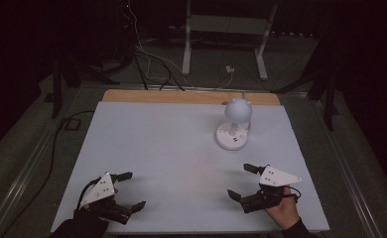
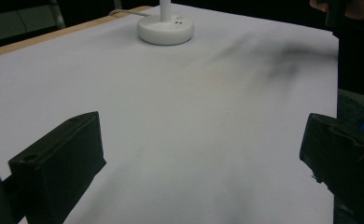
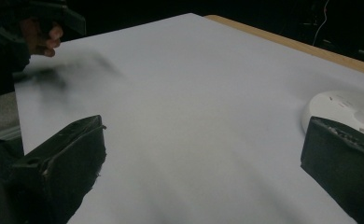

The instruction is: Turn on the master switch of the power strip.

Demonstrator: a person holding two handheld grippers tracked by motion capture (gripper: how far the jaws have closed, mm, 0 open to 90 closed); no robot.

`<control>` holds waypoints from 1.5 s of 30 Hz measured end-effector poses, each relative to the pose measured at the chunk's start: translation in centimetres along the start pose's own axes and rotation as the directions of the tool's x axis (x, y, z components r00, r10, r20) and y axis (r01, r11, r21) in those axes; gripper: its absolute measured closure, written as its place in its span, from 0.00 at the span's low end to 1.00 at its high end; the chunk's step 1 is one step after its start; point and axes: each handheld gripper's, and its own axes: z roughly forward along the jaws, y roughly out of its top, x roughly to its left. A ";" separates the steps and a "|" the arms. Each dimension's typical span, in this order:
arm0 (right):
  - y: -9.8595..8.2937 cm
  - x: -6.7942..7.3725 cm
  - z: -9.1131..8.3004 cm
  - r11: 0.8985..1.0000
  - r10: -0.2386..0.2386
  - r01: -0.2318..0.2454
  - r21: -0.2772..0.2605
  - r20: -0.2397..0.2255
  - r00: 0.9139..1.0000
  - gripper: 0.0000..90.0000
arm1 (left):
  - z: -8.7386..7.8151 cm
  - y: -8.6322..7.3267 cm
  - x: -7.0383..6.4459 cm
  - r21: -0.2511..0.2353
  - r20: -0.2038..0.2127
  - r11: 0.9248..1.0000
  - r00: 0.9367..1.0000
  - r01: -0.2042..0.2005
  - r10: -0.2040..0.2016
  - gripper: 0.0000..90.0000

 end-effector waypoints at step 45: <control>3.3 -5.8 2.6 0.998 0.064 -0.061 -0.033 0.101 0.993 0.00 | -0.1 0.0 0.0 -0.002 -0.002 1.000 1.000 -0.001 0.001 0.00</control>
